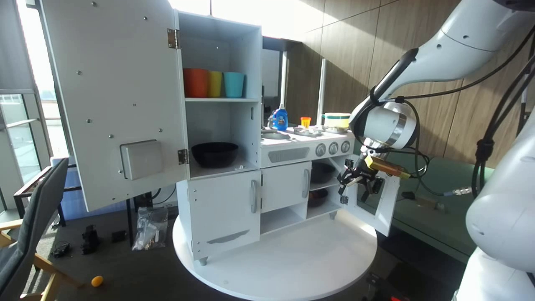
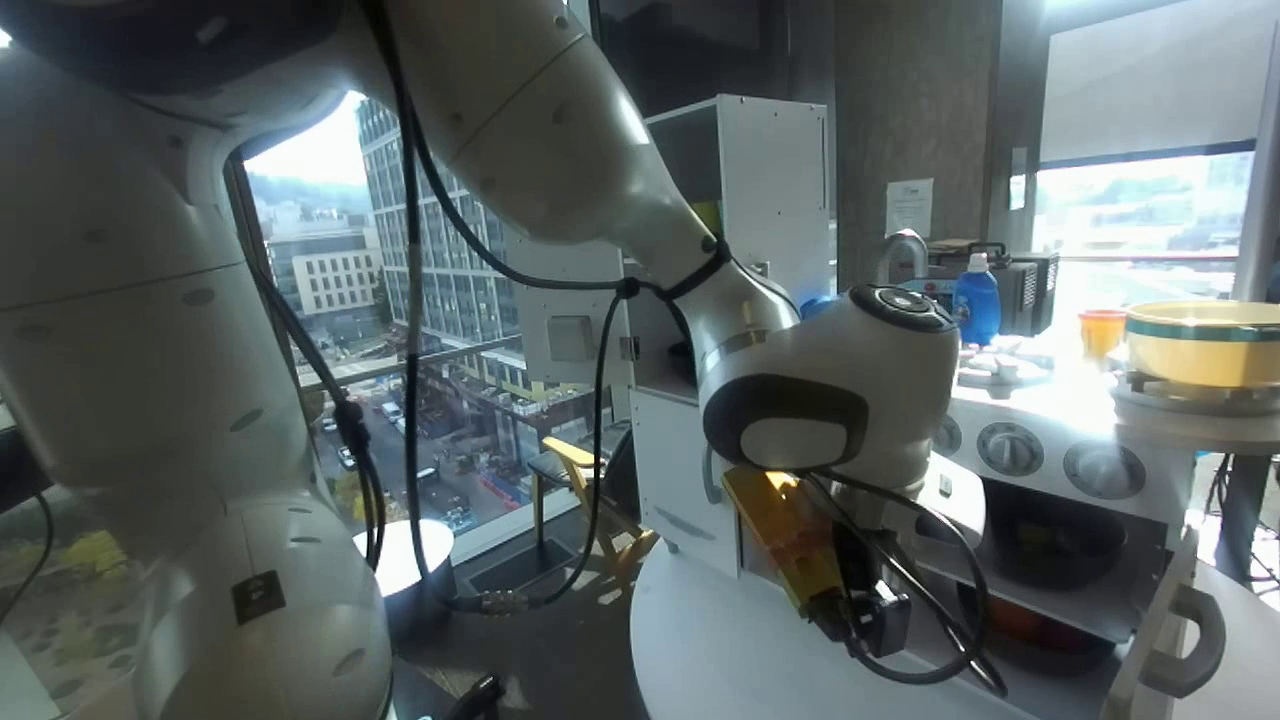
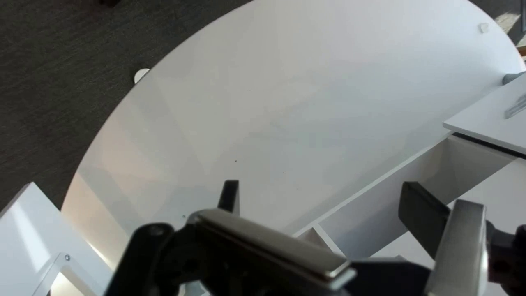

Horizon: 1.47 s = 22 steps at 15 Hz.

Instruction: Open the oven then remove the bowl from the oven and close the door.

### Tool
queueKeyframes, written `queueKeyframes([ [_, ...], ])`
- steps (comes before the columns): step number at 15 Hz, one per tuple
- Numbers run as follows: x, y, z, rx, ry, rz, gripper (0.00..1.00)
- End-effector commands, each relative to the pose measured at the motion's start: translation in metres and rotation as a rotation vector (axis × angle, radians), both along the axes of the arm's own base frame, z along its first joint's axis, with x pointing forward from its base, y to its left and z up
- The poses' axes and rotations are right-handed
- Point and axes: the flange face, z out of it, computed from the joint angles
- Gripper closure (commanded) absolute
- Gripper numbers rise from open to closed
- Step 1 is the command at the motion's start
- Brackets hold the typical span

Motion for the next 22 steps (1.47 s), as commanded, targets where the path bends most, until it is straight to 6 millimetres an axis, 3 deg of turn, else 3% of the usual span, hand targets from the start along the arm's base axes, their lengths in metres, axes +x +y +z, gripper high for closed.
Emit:
queueKeyframes([
  [1,0.005,-0.004,-0.017,-0.017,-0.019,-0.187,0.00],
  [7,0.029,-0.015,-0.044,-0.019,-0.059,-0.517,0.00],
  [12,0.056,-0.037,-0.039,0.072,-0.122,-0.733,0.00],
  [13,0.042,-0.026,-0.046,0.051,-0.083,-0.664,0.00],
  [20,0.042,-0.026,-0.051,0.053,-0.073,-0.670,0.00],
  [22,0.033,-0.022,-0.057,0.050,-0.093,-0.747,0.00],
])
